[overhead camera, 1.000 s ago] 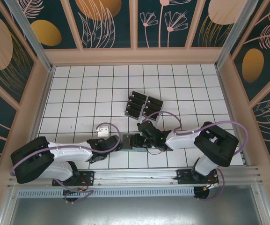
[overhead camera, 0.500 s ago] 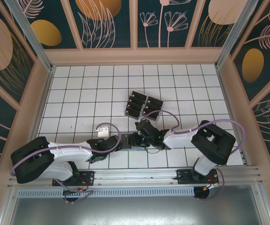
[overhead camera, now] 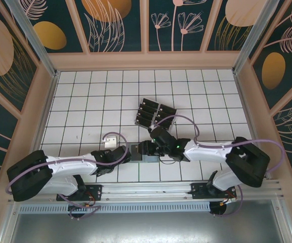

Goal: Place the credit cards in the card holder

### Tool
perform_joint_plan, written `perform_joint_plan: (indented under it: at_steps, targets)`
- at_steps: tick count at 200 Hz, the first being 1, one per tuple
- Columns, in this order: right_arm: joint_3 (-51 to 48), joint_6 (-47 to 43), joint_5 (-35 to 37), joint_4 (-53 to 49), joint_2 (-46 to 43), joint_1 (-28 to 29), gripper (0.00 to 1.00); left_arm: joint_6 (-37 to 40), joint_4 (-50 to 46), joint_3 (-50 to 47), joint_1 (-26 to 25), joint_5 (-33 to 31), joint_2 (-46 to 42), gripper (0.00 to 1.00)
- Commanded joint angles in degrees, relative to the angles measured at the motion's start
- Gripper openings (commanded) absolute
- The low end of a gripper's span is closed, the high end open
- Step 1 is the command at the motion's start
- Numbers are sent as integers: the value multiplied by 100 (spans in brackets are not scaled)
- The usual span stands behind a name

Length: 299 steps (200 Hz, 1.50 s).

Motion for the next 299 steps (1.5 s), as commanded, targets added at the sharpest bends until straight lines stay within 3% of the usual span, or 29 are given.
perform_joint_plan:
  at_steps: [1,94,299]
  targets:
    - [51,-453,631,-846,-315,-188,43,-19,-423,201,-2,-74,-156,99]
    - [133,-1104,1054,-1195,-14,-450,43,386,-308,1106,3,20,623,99]
    - [203,-905,773,-827,66,-336,40,485,-127,1145,-2,127,820,99]
